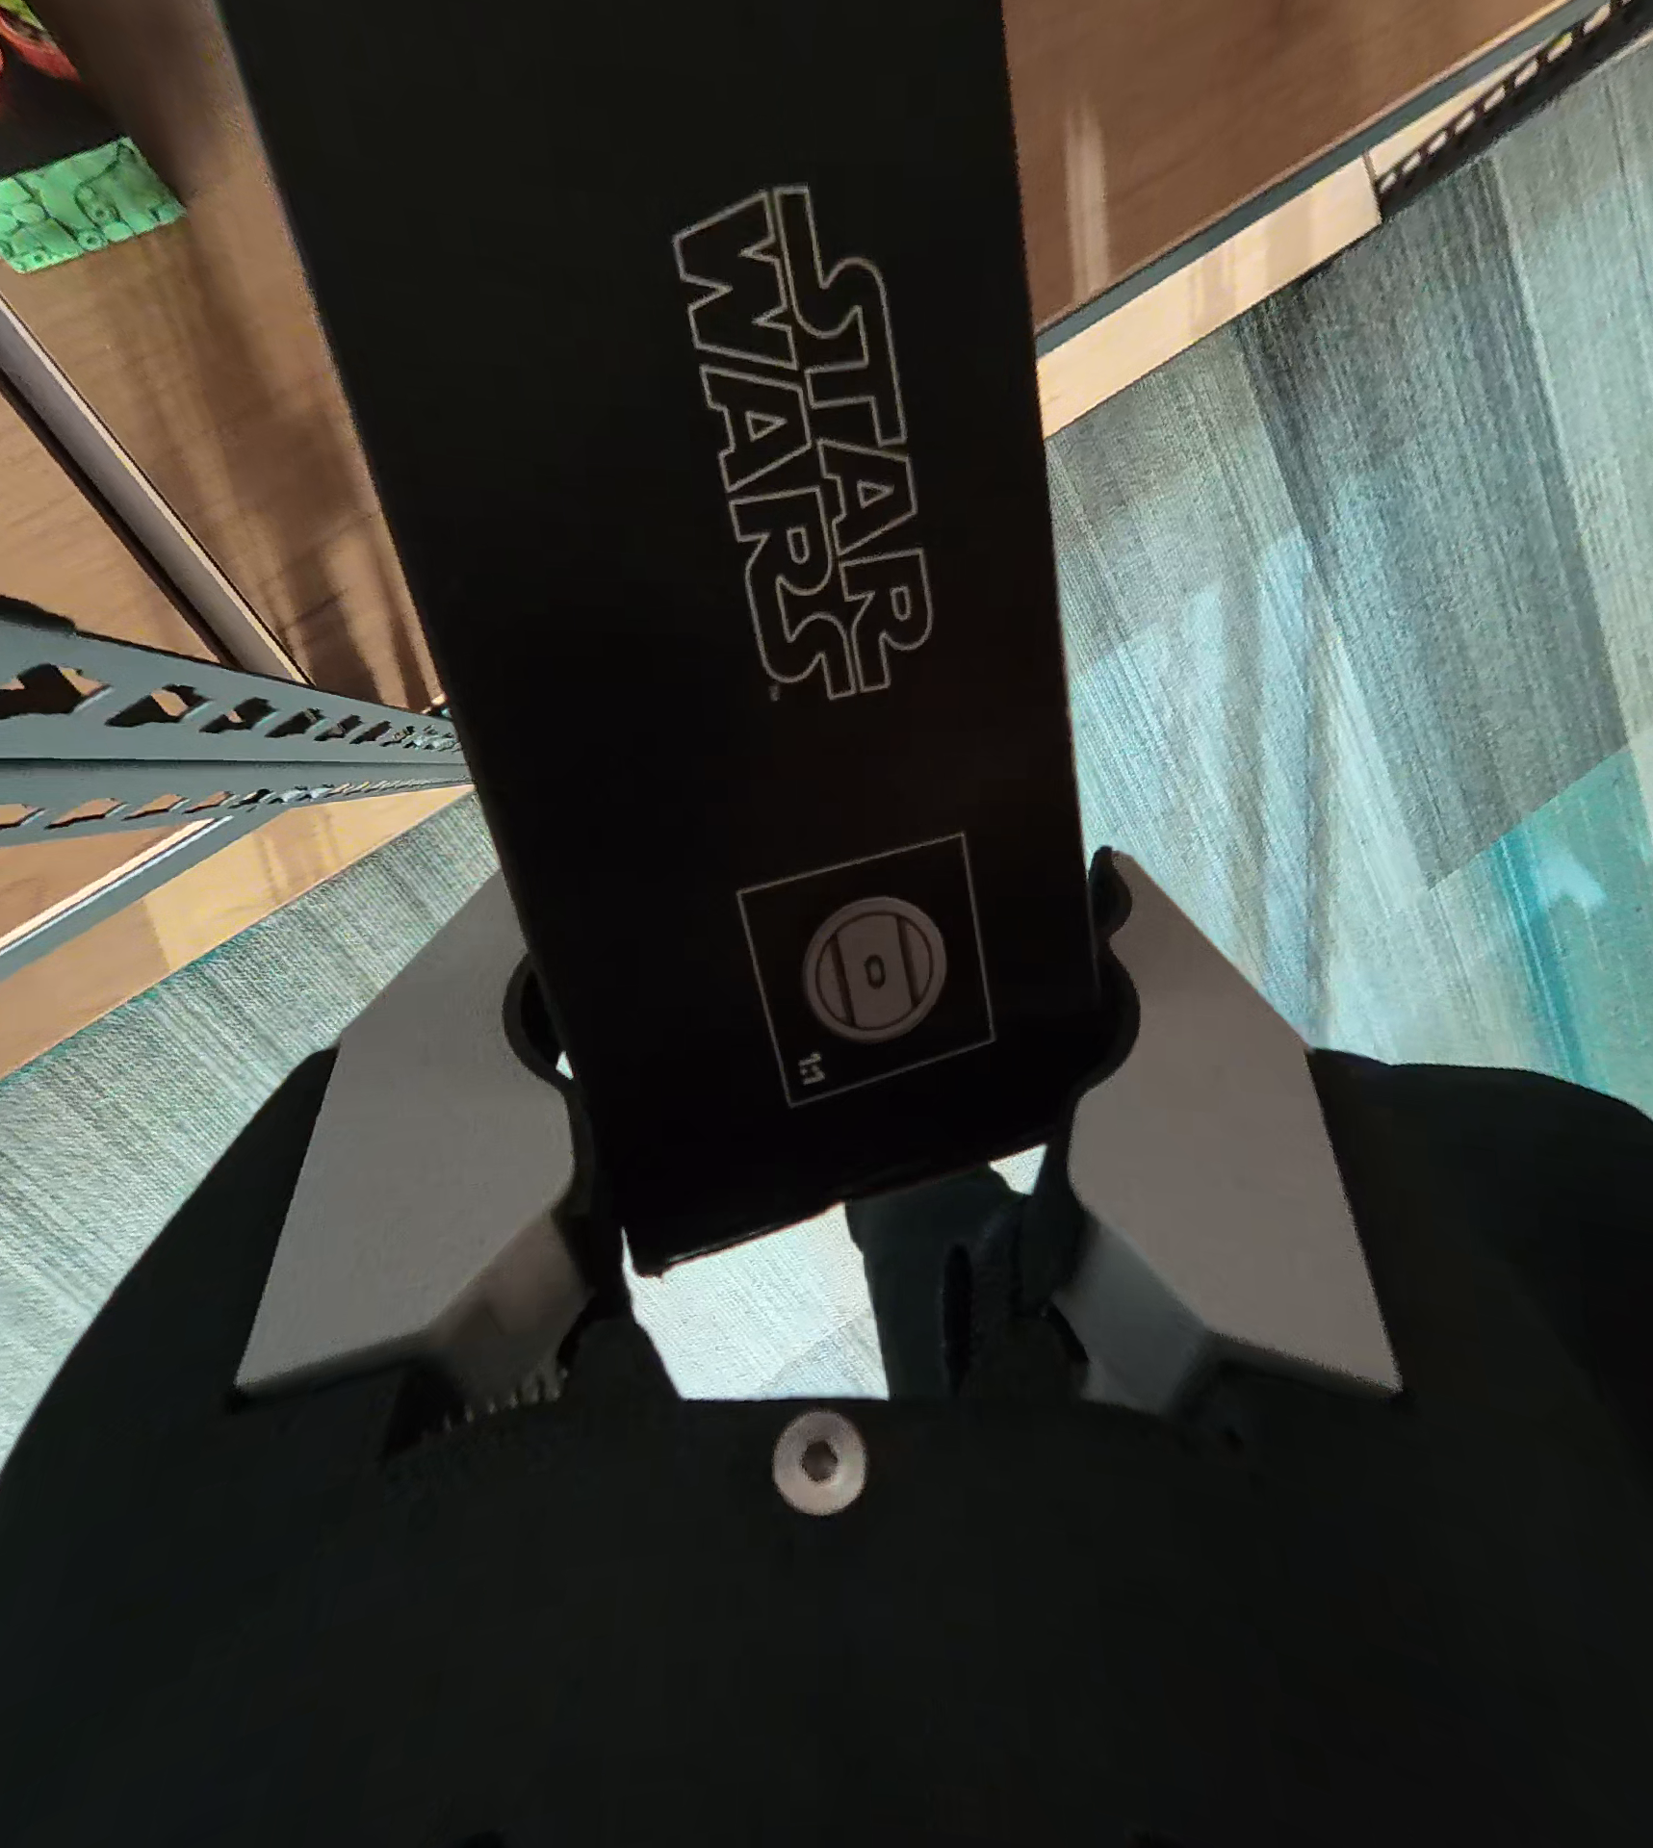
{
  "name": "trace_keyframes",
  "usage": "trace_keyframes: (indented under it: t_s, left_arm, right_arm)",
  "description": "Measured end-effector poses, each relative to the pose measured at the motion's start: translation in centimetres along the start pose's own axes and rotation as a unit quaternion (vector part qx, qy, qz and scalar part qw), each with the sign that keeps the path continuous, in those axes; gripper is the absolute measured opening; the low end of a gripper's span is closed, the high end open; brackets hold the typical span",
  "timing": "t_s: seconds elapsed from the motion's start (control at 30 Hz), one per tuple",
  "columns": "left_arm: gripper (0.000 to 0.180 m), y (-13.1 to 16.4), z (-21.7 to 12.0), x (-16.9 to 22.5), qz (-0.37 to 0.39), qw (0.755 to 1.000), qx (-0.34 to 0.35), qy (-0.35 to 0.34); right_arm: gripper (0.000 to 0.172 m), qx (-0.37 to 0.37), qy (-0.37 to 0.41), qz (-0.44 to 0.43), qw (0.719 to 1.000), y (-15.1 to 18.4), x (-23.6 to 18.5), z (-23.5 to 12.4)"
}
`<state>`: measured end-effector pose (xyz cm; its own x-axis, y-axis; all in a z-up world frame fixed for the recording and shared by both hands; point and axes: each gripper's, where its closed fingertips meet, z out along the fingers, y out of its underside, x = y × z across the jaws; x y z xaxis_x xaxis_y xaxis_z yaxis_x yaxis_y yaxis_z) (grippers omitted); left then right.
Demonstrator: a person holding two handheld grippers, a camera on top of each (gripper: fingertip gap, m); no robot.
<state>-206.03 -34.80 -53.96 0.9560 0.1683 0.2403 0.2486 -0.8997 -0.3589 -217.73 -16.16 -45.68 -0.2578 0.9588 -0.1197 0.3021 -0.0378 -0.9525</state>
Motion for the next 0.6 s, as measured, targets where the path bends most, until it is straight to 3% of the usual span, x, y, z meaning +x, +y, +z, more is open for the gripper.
trace_keyframes:
  t_s: [0.03,0.17,0.23,0.4,0.6]
  left_arm:
    - [0.102,0.1,0.0,0.0,0.004,1.000,0.000,0.001]
    - [0.102,0.4,-0.1,-0.4,0.032,0.999,-0.004,0.007]
    - [0.102,0.6,-0.2,-0.6,0.045,0.999,-0.006,0.012]
    - [0.103,1.3,-0.7,-1.6,0.094,0.995,-0.016,0.036]
    - [0.103,1.4,-0.7,-1.5,0.145,0.988,-0.029,0.032]
  right_arm:
    - [0.117,-0.006,-0.022,0.002,1.000,0.1,-0.4,0.2]
    - [0.113,-0.033,-0.087,-0.001,0.996,0.5,-1.3,0.2]
    - [0.103,-0.038,-0.116,-0.010,0.992,0.4,-2.1,0.0]
    - [0.078,-0.035,-0.102,0.037,0.993,0.4,-1.6,-1.1]
    - [0.075,-0.027,-0.059,0.061,0.996,1.3,-1.3,-3.5]
